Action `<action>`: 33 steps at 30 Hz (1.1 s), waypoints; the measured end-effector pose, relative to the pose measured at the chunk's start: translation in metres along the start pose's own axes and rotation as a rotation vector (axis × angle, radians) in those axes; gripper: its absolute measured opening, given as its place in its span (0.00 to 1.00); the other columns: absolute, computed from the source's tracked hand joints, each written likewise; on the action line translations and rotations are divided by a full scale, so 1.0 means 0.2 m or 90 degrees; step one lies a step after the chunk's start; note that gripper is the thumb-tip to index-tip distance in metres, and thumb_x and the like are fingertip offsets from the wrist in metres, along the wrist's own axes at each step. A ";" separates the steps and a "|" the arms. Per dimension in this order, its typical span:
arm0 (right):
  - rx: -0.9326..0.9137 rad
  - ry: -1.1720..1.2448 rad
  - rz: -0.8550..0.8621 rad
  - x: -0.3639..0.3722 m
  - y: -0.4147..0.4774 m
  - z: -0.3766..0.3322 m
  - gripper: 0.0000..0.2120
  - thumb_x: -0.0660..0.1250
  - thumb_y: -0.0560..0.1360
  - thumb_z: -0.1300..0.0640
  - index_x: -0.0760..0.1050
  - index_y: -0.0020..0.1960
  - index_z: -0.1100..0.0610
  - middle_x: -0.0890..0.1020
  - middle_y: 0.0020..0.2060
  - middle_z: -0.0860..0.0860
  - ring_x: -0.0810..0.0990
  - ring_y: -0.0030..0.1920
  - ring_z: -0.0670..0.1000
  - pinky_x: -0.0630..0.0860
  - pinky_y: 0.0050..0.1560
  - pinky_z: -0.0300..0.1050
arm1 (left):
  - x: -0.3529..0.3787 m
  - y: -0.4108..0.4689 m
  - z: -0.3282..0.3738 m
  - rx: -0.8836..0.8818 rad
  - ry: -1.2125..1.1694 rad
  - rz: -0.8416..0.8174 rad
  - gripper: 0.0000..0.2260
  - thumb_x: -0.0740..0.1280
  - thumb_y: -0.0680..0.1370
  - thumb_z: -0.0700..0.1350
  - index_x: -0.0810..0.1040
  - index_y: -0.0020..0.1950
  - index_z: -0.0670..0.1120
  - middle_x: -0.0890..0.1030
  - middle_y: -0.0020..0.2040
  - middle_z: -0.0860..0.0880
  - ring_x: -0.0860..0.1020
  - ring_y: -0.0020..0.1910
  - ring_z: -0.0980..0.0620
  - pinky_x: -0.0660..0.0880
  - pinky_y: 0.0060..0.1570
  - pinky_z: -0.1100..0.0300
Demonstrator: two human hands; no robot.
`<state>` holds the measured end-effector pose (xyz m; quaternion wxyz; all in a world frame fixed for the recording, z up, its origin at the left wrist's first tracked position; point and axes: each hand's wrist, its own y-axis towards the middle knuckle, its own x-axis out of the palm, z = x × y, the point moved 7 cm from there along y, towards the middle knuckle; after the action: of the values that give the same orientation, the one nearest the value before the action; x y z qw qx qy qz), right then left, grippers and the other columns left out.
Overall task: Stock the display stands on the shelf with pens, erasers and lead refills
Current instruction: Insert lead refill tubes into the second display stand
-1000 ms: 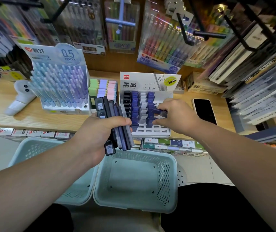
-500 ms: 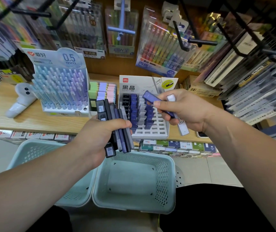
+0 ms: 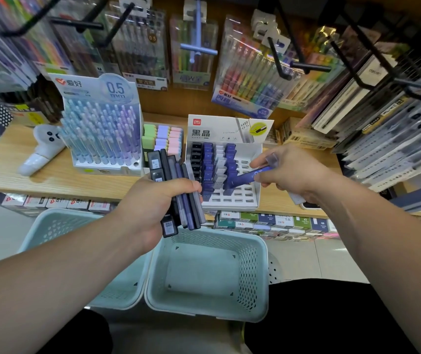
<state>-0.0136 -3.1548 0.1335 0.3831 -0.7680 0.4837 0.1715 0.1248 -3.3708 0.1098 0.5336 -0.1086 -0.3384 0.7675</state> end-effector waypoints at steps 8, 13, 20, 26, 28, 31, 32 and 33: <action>-0.120 -0.209 0.031 0.07 0.04 -0.05 0.07 0.78 0.72 0.60 0.80 0.45 0.54 0.75 0.30 0.46 0.73 0.31 0.48 0.66 0.31 0.41 | -0.04 0.00 -0.01 0.012 -0.009 0.004 0.17 0.75 0.69 0.36 0.82 0.57 0.37 0.85 0.45 0.40 0.84 0.43 0.41 0.80 0.54 0.37; -0.137 -0.283 -0.019 0.15 0.07 -0.03 0.07 0.73 0.76 0.61 0.80 0.50 0.51 0.82 0.42 0.50 0.85 0.40 0.49 0.74 0.35 0.39 | -0.05 0.02 -0.01 0.012 -0.021 -0.001 0.19 0.77 0.67 0.36 0.81 0.57 0.36 0.85 0.45 0.38 0.84 0.44 0.39 0.79 0.54 0.34; -0.197 -0.305 0.018 0.17 0.09 -0.05 0.07 0.76 0.73 0.59 0.80 0.49 0.54 0.81 0.40 0.49 0.81 0.42 0.52 0.75 0.41 0.45 | -0.04 0.04 -0.03 0.015 -0.012 -0.001 0.21 0.77 0.67 0.36 0.80 0.59 0.37 0.85 0.46 0.39 0.84 0.43 0.42 0.81 0.51 0.37; -0.239 -0.312 0.034 0.17 0.11 -0.05 0.08 0.79 0.71 0.56 0.83 0.47 0.53 0.82 0.41 0.49 0.79 0.43 0.52 0.70 0.43 0.42 | -0.04 0.06 -0.04 0.019 0.001 0.009 0.20 0.77 0.68 0.37 0.81 0.59 0.38 0.86 0.47 0.40 0.85 0.43 0.42 0.82 0.49 0.41; -0.258 -0.325 0.033 0.18 0.10 -0.06 0.08 0.79 0.71 0.56 0.84 0.48 0.52 0.81 0.40 0.47 0.78 0.42 0.50 0.69 0.42 0.41 | -0.04 0.06 -0.04 0.020 0.004 0.011 0.25 0.79 0.64 0.38 0.81 0.60 0.38 0.86 0.49 0.39 0.85 0.44 0.41 0.82 0.49 0.40; -0.294 -0.340 0.036 0.20 0.08 -0.09 0.10 0.80 0.70 0.55 0.83 0.49 0.51 0.79 0.39 0.44 0.77 0.41 0.48 0.68 0.41 0.40 | -0.04 0.06 -0.03 0.021 0.000 0.007 0.30 0.80 0.59 0.42 0.80 0.60 0.39 0.85 0.50 0.39 0.84 0.47 0.39 0.80 0.52 0.35; -0.301 -0.337 0.037 0.20 0.07 -0.10 0.10 0.80 0.69 0.55 0.82 0.48 0.50 0.79 0.38 0.43 0.77 0.40 0.48 0.68 0.40 0.41 | -0.04 0.05 -0.03 0.021 0.000 0.006 0.29 0.80 0.60 0.41 0.80 0.60 0.38 0.85 0.50 0.39 0.84 0.48 0.39 0.79 0.53 0.34; -0.311 -0.334 0.040 0.20 0.07 -0.10 0.10 0.81 0.68 0.55 0.81 0.46 0.50 0.78 0.37 0.43 0.77 0.40 0.49 0.68 0.39 0.42 | -0.04 0.05 -0.03 0.020 0.000 0.005 0.28 0.80 0.62 0.40 0.80 0.60 0.38 0.85 0.50 0.38 0.84 0.47 0.39 0.79 0.53 0.34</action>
<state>-0.0092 -3.1976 0.1155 0.2935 -0.7518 0.3369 0.4849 0.1237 -3.3771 0.0978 0.5324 -0.1012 -0.3258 0.7747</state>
